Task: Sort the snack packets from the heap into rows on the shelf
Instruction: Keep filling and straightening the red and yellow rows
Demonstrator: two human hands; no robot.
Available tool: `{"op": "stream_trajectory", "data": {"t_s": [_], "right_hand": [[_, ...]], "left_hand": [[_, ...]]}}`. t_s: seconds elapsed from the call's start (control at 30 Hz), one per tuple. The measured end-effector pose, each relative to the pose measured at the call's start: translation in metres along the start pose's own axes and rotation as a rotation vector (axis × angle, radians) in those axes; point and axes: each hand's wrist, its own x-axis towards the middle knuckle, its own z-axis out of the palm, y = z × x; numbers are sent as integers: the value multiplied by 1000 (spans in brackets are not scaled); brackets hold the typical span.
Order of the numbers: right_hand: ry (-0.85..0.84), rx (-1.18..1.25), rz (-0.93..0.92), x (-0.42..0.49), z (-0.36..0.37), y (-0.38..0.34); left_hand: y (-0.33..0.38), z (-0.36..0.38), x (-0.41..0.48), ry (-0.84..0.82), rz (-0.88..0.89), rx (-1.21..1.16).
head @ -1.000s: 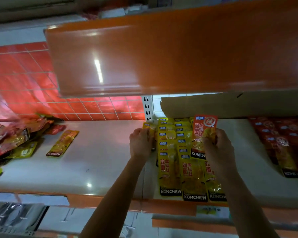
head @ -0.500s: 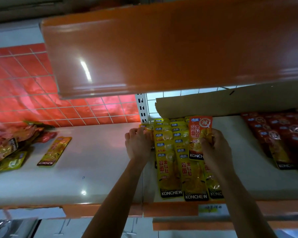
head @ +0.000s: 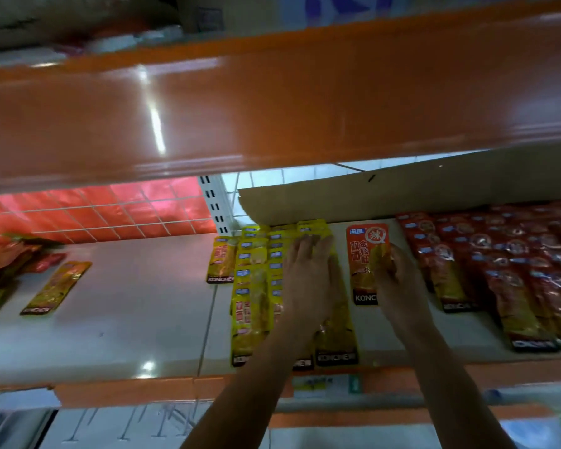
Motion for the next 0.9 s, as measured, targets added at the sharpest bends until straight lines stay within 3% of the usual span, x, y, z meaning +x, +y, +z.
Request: {"op": "stream_trajectory", "data": {"t_s": [0.17, 0.3, 0.53, 0.9], "right_hand": [[-52, 5, -5, 4, -46, 17], [-38, -175, -46, 7, -82, 30], [31, -381, -98, 17, -129, 54], [14, -329, -89, 25, -149, 67]], "left_hand": [[61, 30, -5, -226, -366, -662], [90, 56, -13, -179, -525, -924], [118, 96, -24, -250, -505, -753], [136, 112, -28, -211, -383, -494]]}}
